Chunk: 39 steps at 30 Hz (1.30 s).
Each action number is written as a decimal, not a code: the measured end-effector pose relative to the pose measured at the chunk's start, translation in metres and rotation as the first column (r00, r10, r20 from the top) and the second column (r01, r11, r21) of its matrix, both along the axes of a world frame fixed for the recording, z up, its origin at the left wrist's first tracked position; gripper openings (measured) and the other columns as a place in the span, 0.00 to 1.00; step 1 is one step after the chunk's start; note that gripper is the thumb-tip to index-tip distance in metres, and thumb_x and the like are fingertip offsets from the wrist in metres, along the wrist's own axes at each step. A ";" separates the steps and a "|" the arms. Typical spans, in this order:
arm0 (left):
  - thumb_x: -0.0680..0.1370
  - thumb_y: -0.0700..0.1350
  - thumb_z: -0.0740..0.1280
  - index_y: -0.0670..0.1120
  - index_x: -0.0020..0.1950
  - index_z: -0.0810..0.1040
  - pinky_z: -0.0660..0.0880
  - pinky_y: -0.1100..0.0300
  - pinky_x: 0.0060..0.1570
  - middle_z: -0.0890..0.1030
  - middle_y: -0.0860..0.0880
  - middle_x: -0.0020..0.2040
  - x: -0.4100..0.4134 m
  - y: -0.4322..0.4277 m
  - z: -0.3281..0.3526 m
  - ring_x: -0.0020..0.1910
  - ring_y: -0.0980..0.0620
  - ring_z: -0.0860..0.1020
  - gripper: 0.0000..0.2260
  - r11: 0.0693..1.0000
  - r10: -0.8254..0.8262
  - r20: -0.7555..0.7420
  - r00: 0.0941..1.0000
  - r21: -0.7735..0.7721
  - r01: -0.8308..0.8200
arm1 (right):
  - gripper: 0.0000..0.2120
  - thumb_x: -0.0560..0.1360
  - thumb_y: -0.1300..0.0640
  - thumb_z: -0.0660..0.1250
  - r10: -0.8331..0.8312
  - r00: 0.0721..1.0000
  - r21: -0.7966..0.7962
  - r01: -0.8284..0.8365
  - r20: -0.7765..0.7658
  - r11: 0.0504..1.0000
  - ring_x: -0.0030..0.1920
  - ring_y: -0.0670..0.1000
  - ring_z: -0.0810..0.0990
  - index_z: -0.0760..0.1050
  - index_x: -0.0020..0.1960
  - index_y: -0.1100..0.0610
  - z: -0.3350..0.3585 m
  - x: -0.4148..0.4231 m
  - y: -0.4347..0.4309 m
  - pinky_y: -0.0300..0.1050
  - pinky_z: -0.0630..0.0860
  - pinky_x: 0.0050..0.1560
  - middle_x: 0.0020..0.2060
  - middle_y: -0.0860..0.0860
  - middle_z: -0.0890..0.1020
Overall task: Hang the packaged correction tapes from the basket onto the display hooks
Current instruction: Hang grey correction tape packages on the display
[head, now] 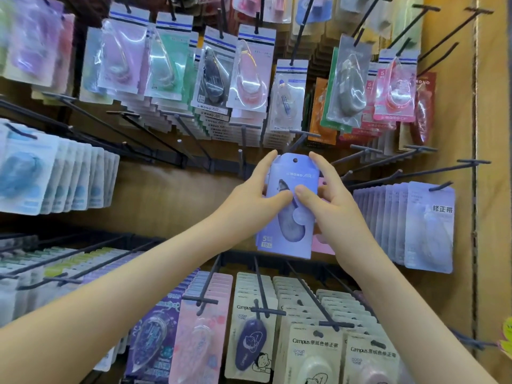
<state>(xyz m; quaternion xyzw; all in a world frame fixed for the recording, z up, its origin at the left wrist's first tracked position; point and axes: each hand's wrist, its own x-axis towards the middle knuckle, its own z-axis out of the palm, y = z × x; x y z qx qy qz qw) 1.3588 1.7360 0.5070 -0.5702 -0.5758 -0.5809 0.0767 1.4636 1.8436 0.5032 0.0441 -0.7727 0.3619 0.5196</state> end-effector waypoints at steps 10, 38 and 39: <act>0.80 0.50 0.62 0.58 0.78 0.49 0.78 0.59 0.50 0.75 0.51 0.65 -0.012 0.013 0.002 0.53 0.54 0.79 0.31 0.987 0.134 -0.048 0.990 -0.081 -0.137 | 0.24 0.81 0.55 0.61 -0.088 0.977 -0.006 0.091 0.195 0.996 0.48 0.43 0.78 0.58 0.72 0.38 0.014 -0.004 0.012 0.32 0.75 0.32 0.56 0.43 0.76; 0.77 0.46 0.65 0.60 0.71 0.63 0.70 0.77 0.46 0.72 0.63 0.55 -0.107 -0.305 -0.189 0.51 0.65 0.75 0.24 0.840 0.534 -0.015 0.845 -0.101 -0.533 | 0.25 0.77 0.56 0.62 -0.234 0.971 0.608 0.162 0.040 0.777 0.59 0.52 0.68 0.66 0.72 0.59 -0.158 -0.164 -0.265 0.44 0.66 0.60 0.60 0.55 0.74; 0.77 0.46 0.65 0.59 0.71 0.64 0.70 0.77 0.45 0.72 0.63 0.54 -0.119 -0.332 -0.210 0.50 0.66 0.74 0.24 0.815 0.568 0.007 0.823 -0.143 -0.562 | 0.24 0.77 0.56 0.62 -0.190 0.976 0.602 0.088 0.107 0.794 0.59 0.51 0.69 0.65 0.72 0.59 -0.178 -0.180 -0.288 0.44 0.66 0.59 0.60 0.54 0.74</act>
